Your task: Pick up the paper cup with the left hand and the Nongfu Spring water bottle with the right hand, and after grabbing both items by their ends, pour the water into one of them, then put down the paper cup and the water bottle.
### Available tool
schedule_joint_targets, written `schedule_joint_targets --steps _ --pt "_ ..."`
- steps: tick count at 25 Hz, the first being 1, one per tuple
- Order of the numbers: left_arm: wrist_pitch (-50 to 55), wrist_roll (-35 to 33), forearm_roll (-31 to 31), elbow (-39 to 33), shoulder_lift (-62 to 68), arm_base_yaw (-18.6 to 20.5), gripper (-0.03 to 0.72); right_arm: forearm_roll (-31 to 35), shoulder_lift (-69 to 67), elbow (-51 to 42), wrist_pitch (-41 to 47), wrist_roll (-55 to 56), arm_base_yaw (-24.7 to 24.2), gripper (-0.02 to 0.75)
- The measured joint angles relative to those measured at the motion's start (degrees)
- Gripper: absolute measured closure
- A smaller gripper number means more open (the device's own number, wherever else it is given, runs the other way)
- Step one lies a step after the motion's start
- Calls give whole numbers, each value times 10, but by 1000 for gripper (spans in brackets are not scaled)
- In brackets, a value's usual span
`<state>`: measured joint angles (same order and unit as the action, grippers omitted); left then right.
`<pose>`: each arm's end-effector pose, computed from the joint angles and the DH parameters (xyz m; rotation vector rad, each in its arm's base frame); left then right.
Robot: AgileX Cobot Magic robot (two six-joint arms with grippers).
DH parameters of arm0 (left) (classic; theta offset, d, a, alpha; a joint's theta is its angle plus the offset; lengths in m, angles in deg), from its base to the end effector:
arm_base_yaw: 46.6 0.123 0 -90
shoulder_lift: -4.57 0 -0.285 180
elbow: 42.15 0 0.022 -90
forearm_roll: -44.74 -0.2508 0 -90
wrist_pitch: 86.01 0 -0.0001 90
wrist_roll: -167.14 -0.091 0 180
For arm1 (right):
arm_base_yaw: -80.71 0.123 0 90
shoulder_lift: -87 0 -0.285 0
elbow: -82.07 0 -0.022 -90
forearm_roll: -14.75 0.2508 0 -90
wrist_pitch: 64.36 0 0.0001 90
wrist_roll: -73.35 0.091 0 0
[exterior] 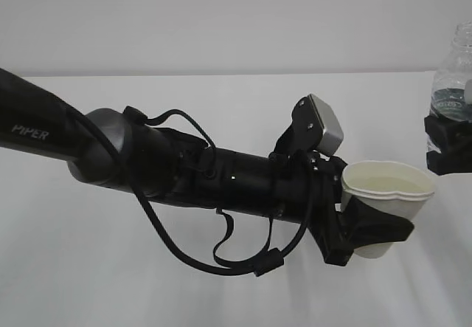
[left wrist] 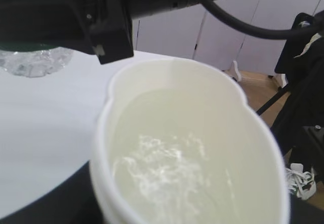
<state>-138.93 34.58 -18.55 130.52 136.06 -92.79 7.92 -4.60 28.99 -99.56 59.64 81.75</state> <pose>0.2518 -0.3560 0.1423 1.3120 1.4905 -1.2497 0.2562 0.0109 0.1853 -0.3838 1.8773 -0.1492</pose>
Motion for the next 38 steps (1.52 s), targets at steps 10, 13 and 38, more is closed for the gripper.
schedule_joint_targets --steps 10,13,38 --pt "11 -8 -1 0 0 44 286 8 -70 1 -89 31 0 336" --pt "-1 -9 1 0 0 58 286 9 -89 1 -113 40 0 336" --pt "-7 -79 9 0 0 74 295 2 -263 15 -292 131 0 336"
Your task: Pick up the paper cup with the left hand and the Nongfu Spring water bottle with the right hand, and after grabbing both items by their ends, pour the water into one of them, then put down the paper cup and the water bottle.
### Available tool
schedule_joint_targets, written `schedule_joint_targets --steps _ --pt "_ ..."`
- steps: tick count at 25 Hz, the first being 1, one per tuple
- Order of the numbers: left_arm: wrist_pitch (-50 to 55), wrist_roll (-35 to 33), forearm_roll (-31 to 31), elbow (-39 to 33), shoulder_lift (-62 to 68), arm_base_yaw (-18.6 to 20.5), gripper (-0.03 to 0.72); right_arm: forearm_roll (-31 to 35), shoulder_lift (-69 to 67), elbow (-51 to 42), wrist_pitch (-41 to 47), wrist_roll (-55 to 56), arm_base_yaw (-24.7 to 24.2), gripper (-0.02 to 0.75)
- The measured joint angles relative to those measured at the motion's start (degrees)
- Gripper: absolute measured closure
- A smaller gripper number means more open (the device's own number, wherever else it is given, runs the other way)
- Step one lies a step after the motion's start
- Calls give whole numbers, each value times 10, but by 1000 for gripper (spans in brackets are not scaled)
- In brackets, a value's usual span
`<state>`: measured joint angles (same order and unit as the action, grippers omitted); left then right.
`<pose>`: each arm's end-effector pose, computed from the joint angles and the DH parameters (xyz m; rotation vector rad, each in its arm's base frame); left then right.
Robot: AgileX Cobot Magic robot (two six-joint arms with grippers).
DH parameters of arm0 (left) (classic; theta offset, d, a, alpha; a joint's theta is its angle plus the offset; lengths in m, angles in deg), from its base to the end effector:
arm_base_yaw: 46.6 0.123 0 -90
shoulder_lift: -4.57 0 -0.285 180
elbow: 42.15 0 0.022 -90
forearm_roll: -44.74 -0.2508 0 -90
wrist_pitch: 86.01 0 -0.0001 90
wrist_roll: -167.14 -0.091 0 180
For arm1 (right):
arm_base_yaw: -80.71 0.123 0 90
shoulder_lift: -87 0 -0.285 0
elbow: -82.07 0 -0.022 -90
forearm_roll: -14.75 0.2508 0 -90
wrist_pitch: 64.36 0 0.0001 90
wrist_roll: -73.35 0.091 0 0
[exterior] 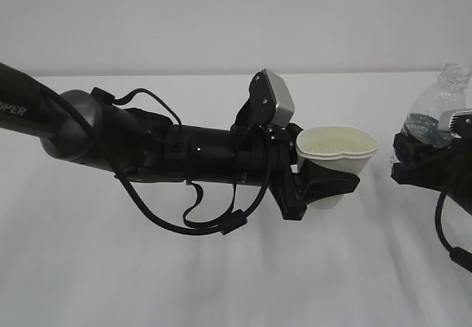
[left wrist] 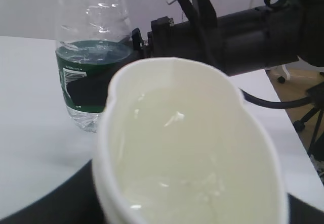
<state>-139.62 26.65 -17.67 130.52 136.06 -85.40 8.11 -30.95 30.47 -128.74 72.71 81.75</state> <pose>0.2957 -0.3210 0.1438 1.2630 1.4377 -1.0891 0.2877 0.0147 0.1081 -0.1462 1.8314 0.0656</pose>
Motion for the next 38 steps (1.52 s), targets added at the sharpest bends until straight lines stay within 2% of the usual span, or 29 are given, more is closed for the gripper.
schedule_joint_targets --steps 17,38 --pt "0 -2 0 0 0 0 298 -6 -90 63 -1 22 0 336" --pt "0 -3 0 0 0 2 306 -22 -107 67 -1 26 0 333"
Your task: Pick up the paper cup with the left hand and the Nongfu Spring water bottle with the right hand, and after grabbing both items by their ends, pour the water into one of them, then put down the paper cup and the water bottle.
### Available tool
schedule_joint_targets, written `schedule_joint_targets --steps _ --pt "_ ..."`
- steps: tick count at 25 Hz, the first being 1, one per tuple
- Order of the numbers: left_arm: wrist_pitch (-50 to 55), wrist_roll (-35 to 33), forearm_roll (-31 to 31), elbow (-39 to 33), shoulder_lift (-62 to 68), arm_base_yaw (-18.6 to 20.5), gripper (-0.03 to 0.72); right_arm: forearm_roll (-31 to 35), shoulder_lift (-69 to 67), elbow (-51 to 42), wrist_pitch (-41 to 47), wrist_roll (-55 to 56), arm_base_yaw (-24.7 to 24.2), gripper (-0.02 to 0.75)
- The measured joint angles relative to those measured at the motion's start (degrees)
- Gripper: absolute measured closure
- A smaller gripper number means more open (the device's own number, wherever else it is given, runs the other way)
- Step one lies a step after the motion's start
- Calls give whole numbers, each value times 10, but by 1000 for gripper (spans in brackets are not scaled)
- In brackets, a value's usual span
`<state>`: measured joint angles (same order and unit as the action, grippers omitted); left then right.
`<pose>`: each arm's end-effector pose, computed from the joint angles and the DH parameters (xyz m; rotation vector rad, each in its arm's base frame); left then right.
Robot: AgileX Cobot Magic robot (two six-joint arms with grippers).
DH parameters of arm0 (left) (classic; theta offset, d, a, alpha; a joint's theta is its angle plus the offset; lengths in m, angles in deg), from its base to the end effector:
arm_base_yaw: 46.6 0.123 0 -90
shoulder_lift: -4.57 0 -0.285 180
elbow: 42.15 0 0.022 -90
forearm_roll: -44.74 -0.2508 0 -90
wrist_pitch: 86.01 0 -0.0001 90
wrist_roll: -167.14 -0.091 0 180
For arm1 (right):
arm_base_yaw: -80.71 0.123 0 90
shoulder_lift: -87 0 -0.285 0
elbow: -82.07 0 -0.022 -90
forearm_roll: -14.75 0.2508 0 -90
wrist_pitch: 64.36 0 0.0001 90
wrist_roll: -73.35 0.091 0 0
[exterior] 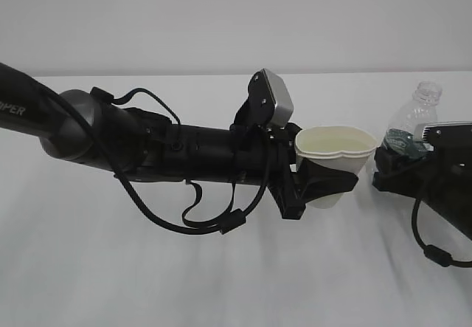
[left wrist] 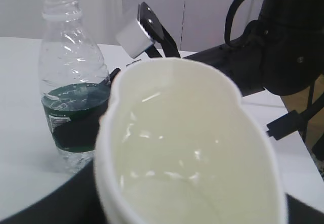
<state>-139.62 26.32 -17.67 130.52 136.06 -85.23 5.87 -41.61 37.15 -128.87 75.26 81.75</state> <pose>0.2967 -0.3201 0.1438 1.2640 1.4347 -1.0832 0.3127 0.0184 0.0691 -0.1440 1.9005 0.1227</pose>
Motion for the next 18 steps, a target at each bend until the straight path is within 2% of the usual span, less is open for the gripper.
schedule_joint_targets --steps 7,18 --pt "0 0 0 0 0 0 307 -7 0 0 0 0 0 270" --pt "0 0 0 0 0 0 307 -8 0 -15 -9 0 0 122"
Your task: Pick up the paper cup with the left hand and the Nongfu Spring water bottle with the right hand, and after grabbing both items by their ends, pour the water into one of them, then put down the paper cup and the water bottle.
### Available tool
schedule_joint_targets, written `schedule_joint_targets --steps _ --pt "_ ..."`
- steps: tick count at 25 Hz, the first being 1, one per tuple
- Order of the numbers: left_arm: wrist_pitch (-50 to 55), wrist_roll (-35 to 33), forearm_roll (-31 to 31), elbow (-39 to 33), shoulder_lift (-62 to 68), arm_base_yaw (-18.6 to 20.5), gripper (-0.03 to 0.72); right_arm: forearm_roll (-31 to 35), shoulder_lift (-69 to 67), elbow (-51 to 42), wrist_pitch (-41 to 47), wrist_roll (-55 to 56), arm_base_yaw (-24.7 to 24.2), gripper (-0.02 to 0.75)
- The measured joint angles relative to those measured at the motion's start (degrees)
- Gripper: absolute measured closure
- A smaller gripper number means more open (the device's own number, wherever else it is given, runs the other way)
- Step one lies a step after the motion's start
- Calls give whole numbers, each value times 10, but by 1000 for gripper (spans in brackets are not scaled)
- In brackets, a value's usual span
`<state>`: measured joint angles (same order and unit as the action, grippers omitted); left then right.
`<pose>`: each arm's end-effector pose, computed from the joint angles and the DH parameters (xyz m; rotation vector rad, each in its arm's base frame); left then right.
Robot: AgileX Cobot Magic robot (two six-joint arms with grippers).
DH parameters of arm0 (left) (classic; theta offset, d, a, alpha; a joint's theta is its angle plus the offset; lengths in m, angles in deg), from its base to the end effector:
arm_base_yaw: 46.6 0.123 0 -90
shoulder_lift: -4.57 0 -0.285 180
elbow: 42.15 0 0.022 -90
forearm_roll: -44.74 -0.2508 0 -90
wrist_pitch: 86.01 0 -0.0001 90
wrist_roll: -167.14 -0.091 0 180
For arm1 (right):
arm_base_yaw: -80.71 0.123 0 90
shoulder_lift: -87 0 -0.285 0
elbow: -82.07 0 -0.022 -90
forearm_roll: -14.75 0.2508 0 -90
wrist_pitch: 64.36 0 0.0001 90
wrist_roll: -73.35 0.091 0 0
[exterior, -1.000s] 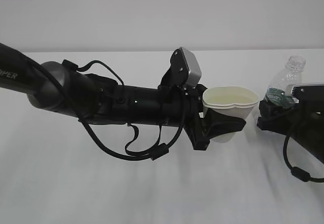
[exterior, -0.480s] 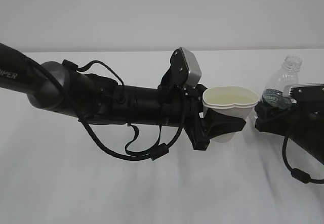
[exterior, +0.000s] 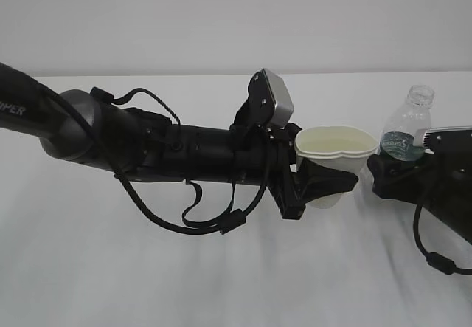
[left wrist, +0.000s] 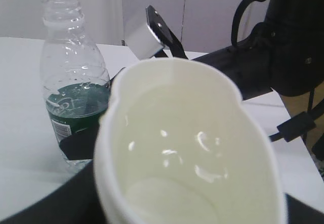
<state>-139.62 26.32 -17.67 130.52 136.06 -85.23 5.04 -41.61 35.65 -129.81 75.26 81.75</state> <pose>0.2967 -0.3201 0.1438 1.2640 1.4347 -1.0832 0.3057 0.0195 0.0671 -0.1569 1.9096 0.1345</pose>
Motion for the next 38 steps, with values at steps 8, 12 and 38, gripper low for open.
schedule_joint_targets --steps 8,12,38 --pt "0 0 0 0 0 0 308 -14 25 -32 0 0 0 113" --pt "0 0 0 0 0 2 309 -17 67 -57 -1 0 0 113" --pt "-15 -1 2 0 0 115 309 -74 308 -174 -2 82 0 142"
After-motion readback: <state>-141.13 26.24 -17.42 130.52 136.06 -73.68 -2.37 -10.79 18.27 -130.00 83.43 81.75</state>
